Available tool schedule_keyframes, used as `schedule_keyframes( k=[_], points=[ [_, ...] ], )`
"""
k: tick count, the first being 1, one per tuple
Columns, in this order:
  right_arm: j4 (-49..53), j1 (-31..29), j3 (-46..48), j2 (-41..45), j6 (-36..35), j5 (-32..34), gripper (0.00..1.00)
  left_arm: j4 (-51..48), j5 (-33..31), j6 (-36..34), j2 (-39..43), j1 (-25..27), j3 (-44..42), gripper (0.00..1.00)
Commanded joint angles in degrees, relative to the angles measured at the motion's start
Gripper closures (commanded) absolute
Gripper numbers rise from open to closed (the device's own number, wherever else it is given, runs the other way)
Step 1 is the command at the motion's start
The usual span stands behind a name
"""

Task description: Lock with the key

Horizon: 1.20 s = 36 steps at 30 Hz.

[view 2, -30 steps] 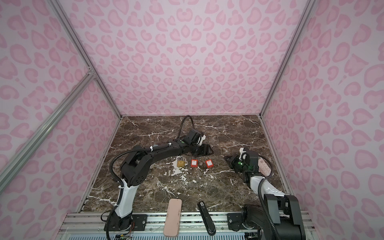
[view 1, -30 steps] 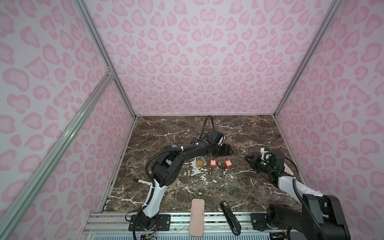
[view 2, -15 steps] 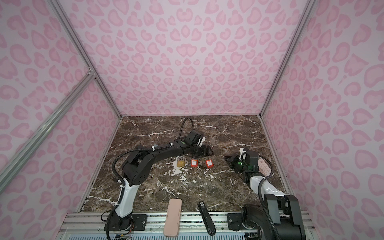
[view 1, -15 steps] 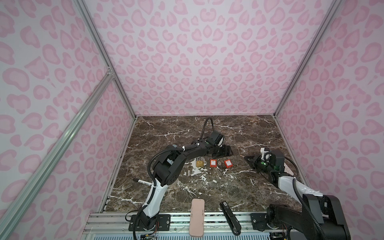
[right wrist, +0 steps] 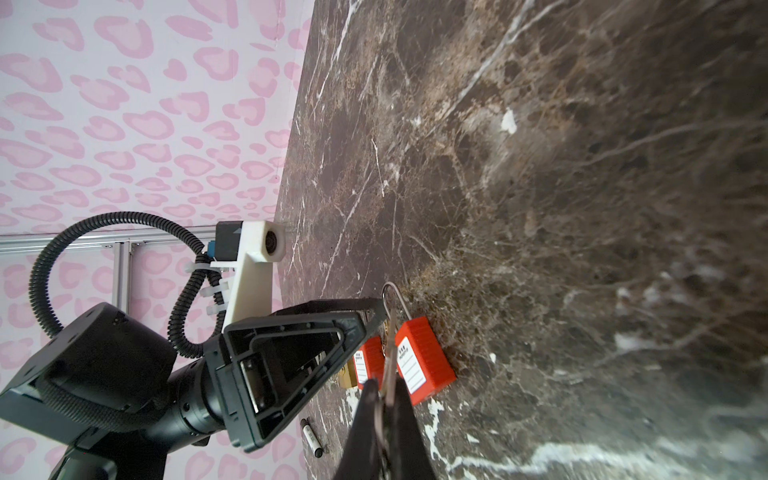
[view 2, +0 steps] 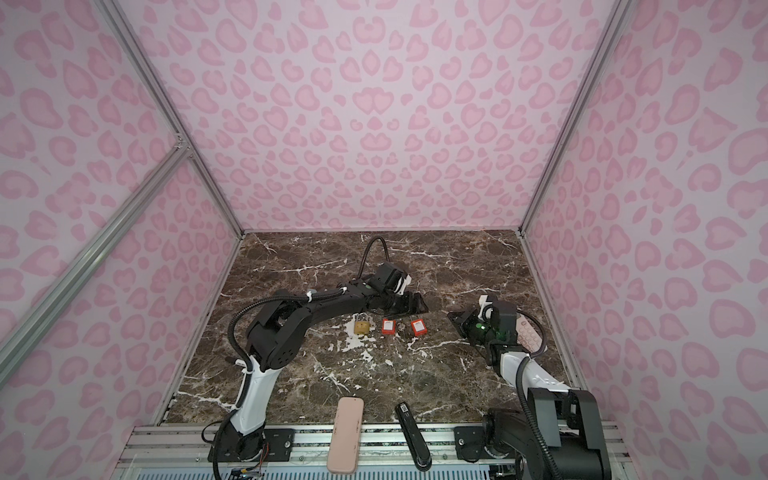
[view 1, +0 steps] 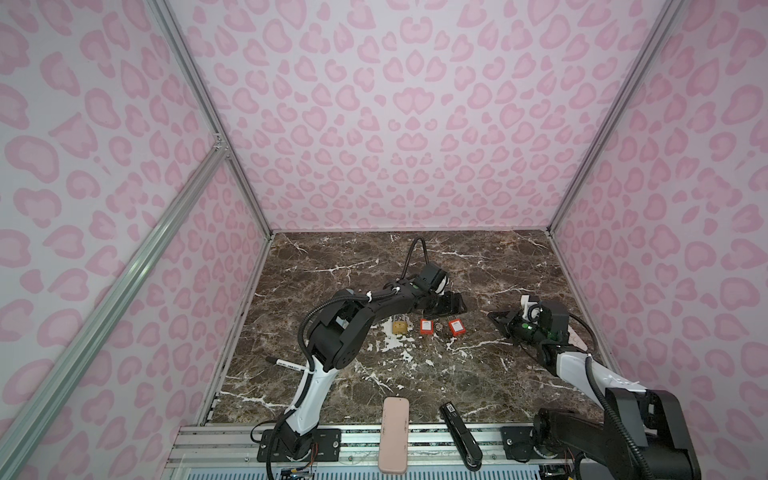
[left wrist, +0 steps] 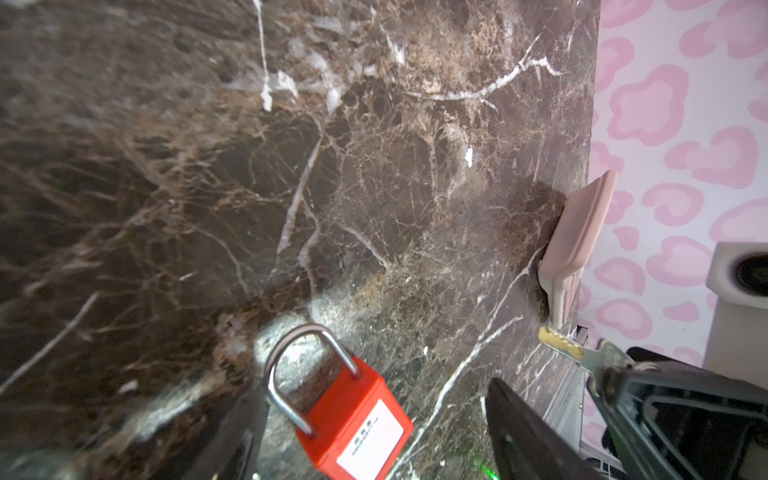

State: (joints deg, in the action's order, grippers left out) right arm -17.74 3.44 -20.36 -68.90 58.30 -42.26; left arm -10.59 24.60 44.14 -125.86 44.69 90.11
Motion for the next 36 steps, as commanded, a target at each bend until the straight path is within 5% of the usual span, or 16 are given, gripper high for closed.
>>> schedule_keyframes(
  k=[1, 36],
  points=[
    [-1.3, 0.0, -0.3, -0.3, -0.2, -0.3, 1.0, 0.9, 1.2, 0.5, -0.6, 0.0, 0.7, 0.16],
    [-1.0, 0.0, -0.3, -0.3, -0.4, -0.3, 1.0, 2.1, 2.5, 1.0, -1.0, 0.0, 0.6, 0.2]
  ],
)
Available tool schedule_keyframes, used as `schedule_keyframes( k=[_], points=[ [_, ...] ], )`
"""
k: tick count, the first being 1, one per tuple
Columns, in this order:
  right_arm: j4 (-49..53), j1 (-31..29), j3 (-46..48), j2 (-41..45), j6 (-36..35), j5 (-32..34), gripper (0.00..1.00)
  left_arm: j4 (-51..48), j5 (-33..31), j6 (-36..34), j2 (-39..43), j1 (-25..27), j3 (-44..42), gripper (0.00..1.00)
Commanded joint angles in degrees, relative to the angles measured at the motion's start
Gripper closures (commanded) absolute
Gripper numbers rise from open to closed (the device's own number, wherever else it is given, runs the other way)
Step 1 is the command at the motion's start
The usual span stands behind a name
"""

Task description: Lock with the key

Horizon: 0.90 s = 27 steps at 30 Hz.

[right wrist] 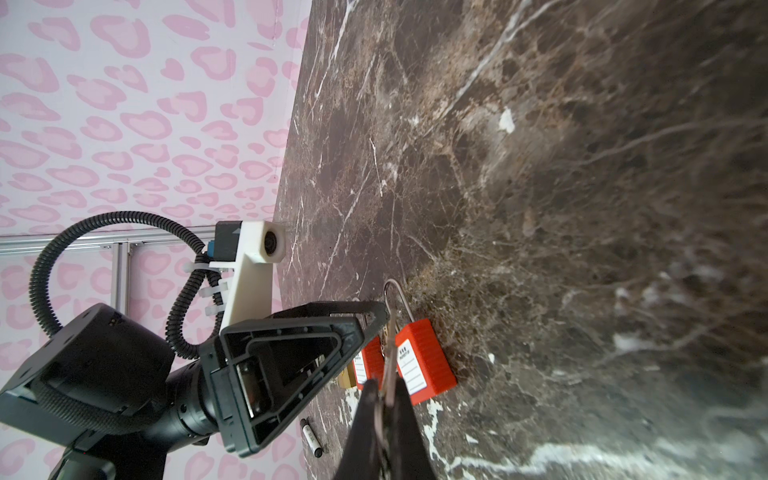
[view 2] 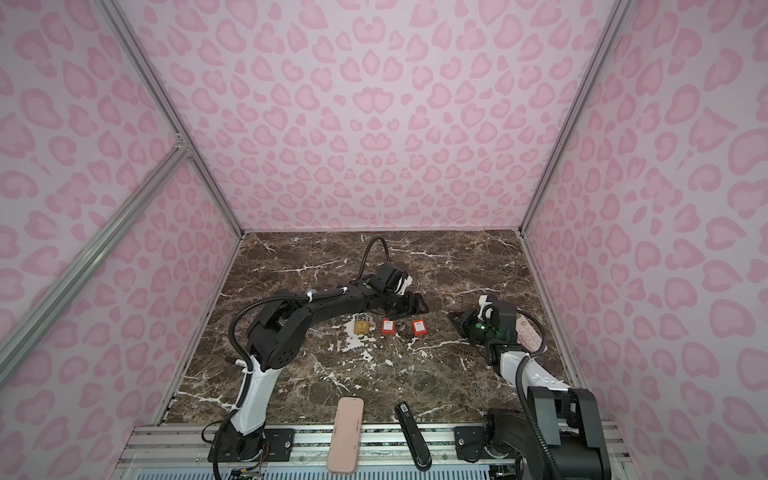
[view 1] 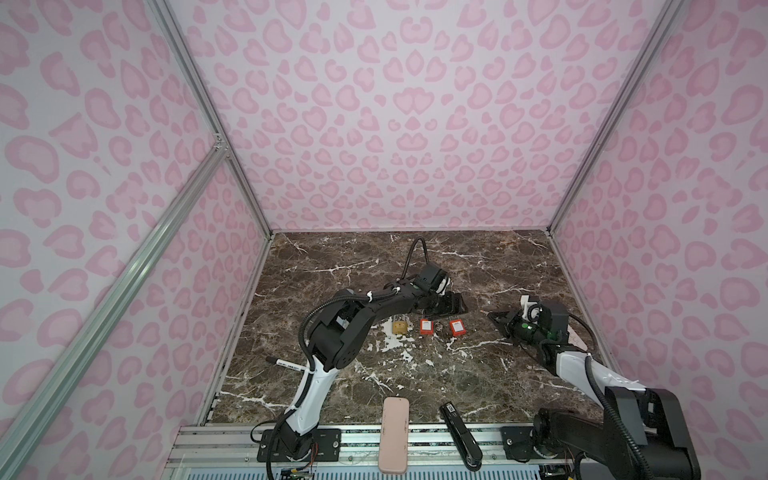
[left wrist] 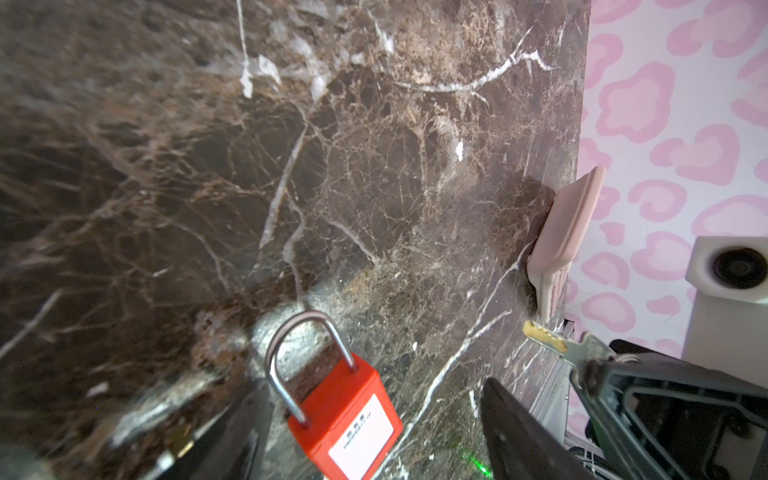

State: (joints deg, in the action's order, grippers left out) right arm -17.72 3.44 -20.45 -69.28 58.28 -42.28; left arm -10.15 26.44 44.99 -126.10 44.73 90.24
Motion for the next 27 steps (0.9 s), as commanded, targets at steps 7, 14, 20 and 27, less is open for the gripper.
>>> schedule_keyframes(
  k=[7, 14, 20, 27],
  points=[
    [-1.0, 0.0, -0.3, -0.1, -0.5, -0.3, 1.0, 1.8, 0.8, 0.3, -0.8, 0.0, 0.6, 0.22],
    [-1.0, 0.0, -0.1, -0.1, -0.5, -0.4, 1.0, 2.0, 1.0, 0.3, -0.9, 0.0, 0.6, 0.24],
    [-1.0, 0.0, -0.1, -0.2, -0.5, -0.3, 1.0, 2.1, 1.2, 0.4, -1.1, 0.0, 0.7, 0.27],
    [-1.1, 0.0, -0.1, -0.3, -0.5, -0.4, 1.0, 2.0, 1.2, 0.4, -1.0, 0.0, 0.6, 0.28]
  ],
)
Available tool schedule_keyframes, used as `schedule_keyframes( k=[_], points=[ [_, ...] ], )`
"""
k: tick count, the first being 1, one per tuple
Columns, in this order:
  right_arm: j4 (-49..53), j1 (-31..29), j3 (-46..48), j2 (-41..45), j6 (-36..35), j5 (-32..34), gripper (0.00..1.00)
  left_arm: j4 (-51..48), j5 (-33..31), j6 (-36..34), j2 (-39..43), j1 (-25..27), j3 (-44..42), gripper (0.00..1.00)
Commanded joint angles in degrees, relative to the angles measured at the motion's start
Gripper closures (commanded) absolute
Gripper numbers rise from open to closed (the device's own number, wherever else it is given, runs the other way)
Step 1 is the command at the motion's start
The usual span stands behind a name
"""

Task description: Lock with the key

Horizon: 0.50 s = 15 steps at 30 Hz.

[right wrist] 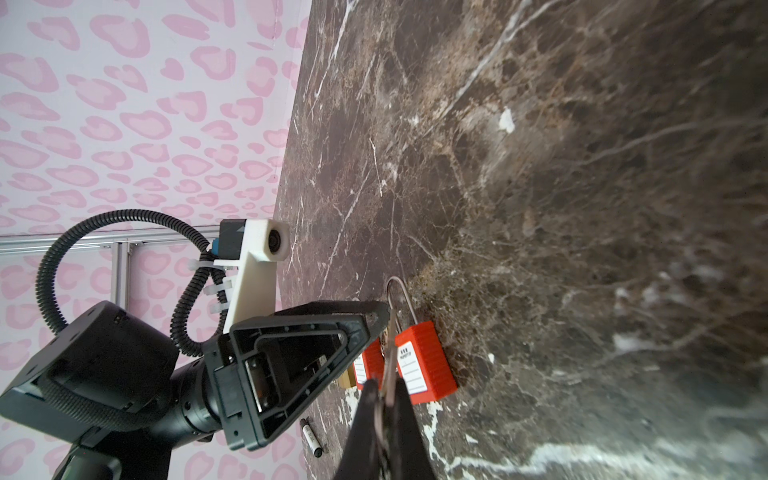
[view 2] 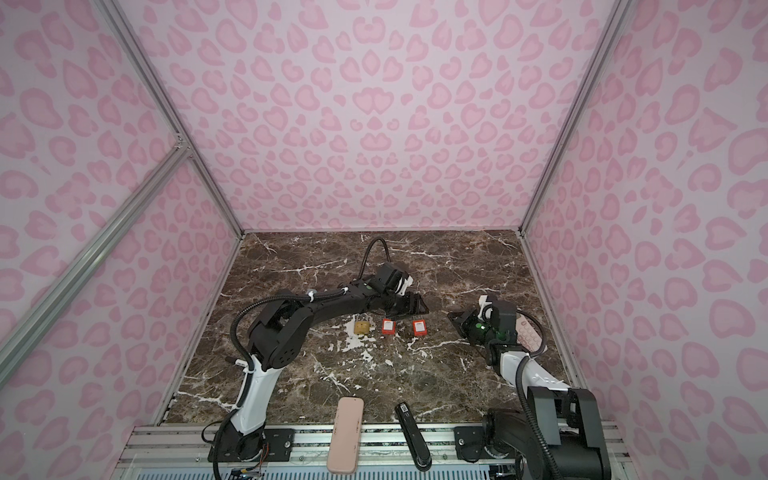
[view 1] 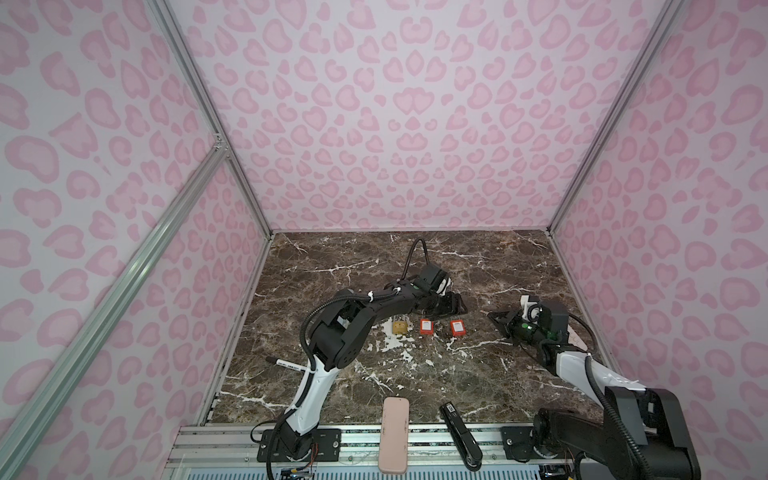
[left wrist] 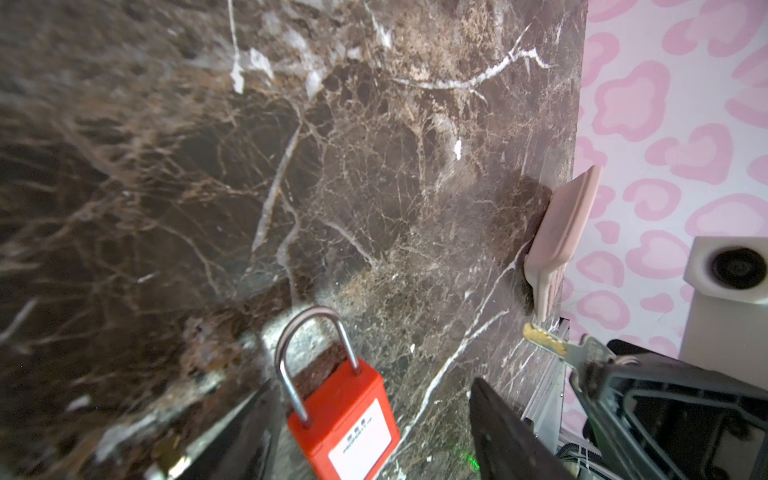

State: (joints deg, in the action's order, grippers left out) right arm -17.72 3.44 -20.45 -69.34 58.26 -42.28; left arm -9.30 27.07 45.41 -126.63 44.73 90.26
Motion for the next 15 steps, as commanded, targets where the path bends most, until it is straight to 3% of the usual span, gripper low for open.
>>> schedule_keyframes(
  k=[1, 6, 15],
  points=[
    [-1.1, -0.1, -0.1, -0.3, -0.5, -0.4, 1.0, 1.2, 0.6, 0.0, -0.4, -0.1, 0.6, 0.29],
    [-1.0, 0.0, 0.0, -0.3, -0.6, -0.4, 1.0, 1.3, 0.3, 0.0, -0.3, 0.0, 0.4, 0.29],
    [-1.6, 0.0, -0.1, -2.3, -0.6, -0.6, 1.0, 0.9, -1.7, -1.6, 3.1, 0.0, -0.6, 0.2]
  ],
)
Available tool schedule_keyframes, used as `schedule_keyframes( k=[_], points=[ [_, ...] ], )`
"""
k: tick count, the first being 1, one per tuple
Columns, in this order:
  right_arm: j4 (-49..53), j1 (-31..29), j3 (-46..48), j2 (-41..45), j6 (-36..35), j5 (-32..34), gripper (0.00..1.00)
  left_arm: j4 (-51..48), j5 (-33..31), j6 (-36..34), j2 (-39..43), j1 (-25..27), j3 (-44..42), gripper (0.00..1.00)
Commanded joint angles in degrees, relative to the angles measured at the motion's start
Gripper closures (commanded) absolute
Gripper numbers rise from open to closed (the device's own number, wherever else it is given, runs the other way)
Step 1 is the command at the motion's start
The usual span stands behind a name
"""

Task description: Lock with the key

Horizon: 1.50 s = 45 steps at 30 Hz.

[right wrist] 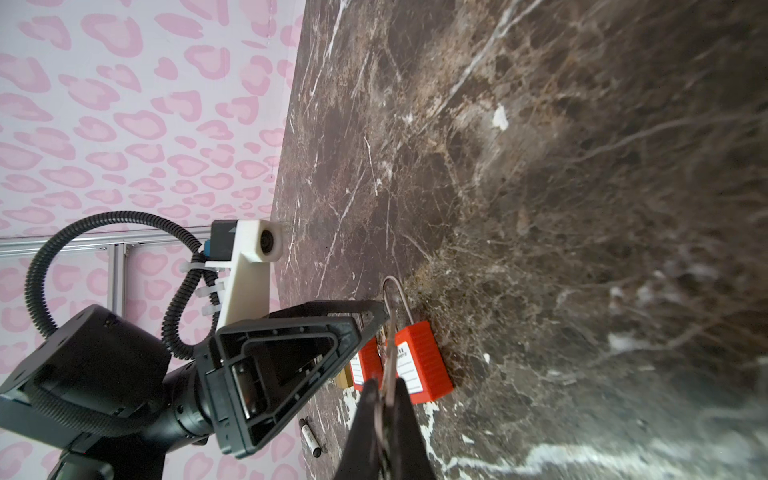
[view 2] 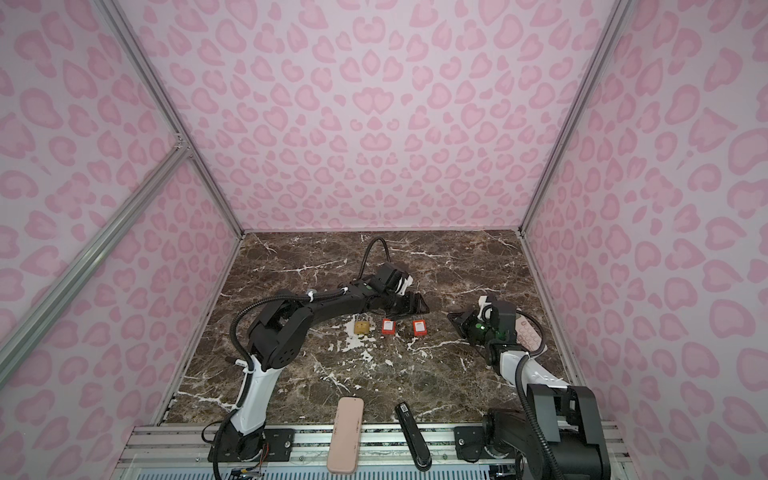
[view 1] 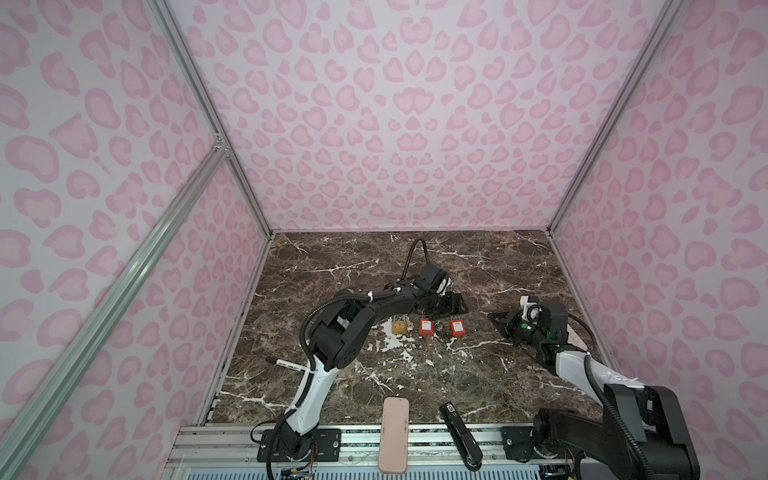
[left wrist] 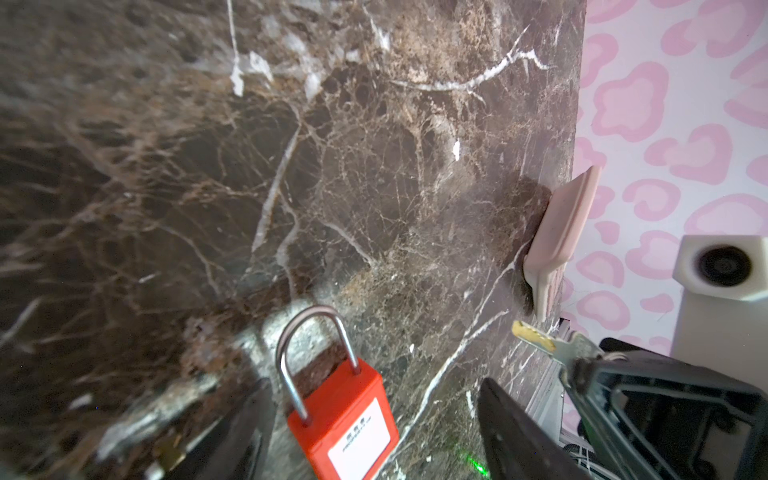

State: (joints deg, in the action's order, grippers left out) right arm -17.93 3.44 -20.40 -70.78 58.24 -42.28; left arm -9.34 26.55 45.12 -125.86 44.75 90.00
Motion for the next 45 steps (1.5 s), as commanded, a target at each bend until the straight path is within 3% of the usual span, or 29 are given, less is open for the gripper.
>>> schedule_keyframes(
  k=[1, 13, 45],
  points=[
    [-1.4, 0.0, -0.2, -0.8, -0.6, -0.8, 1.0, 0.5, -1.5, -1.7, 2.8, -0.2, -0.3, 0.2],
    [-5.1, -3.6, 1.9, -2.3, 1.6, 2.1, 1.0, -0.7, -3.2, -3.5, 8.7, -2.0, -3.2, 0.19],
    [-12.2, -9.9, 3.2, -6.6, 5.0, 8.2, 1.0, 0.9, -2.6, -2.9, 10.8, -2.7, -7.7, 0.19]
  ],
)
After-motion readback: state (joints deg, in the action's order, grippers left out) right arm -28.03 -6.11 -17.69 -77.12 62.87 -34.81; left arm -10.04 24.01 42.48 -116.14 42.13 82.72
